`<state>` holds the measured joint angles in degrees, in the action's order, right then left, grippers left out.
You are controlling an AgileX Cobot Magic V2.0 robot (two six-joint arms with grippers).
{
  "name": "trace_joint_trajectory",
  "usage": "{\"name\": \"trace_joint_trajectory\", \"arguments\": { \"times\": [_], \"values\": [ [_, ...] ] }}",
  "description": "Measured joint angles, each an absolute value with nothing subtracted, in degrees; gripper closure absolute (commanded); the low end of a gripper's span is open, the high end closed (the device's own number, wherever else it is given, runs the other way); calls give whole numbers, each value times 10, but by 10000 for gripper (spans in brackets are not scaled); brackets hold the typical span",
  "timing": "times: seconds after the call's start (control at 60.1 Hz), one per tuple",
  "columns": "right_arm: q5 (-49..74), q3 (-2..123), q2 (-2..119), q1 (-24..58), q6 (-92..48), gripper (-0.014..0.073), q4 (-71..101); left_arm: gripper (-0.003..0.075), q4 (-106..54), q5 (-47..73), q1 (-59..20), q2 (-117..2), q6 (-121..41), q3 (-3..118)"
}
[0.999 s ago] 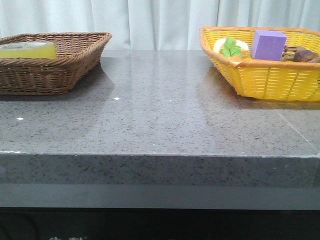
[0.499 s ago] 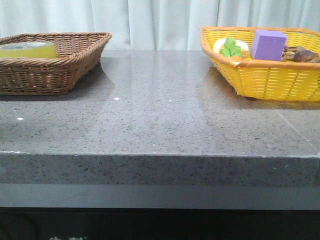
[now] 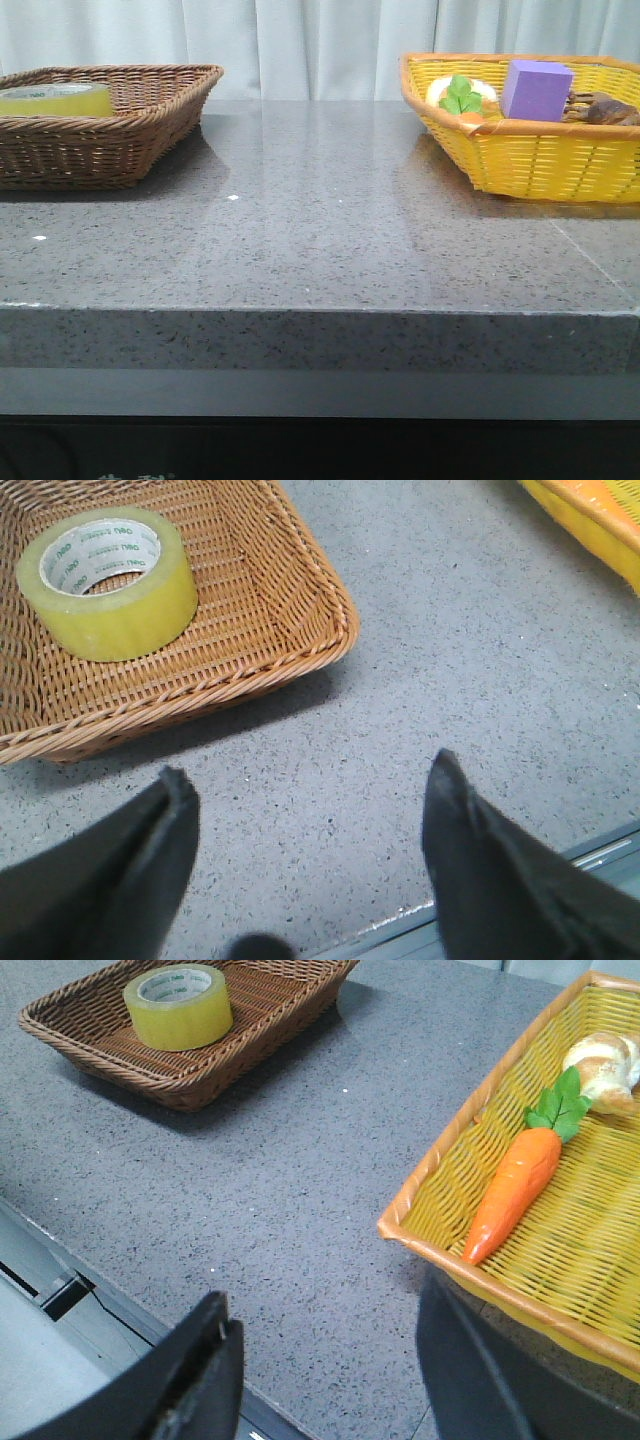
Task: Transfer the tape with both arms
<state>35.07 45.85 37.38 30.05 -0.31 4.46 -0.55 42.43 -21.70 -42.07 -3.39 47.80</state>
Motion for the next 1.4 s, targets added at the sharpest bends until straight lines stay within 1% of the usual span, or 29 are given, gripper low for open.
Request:
{"name": "trace_joint_trajectory", "arguments": {
  "times": [0.15,0.266,0.366,1.115,1.232,1.398],
  "values": [
    [353,458,374,300,-3,472,45,608,-6,417,-217,-421,-34,478],
    [357,458,374,300,-3,603,45,742,-6,415,-217,-421,-34,478],
    [363,458,374,300,-3,690,45,741,-6,415,-217,-421,-34,478],
    [368,458,374,300,-3,684,45,741,-6,412,-219,-418,-35,474],
    [369,458,374,300,-3,684,45,741,-11,396,-210,-403,-35,442],
    [369,458,374,300,-3,684,45,741,-12,296,-153,-335,-35,352]
  ]
}}
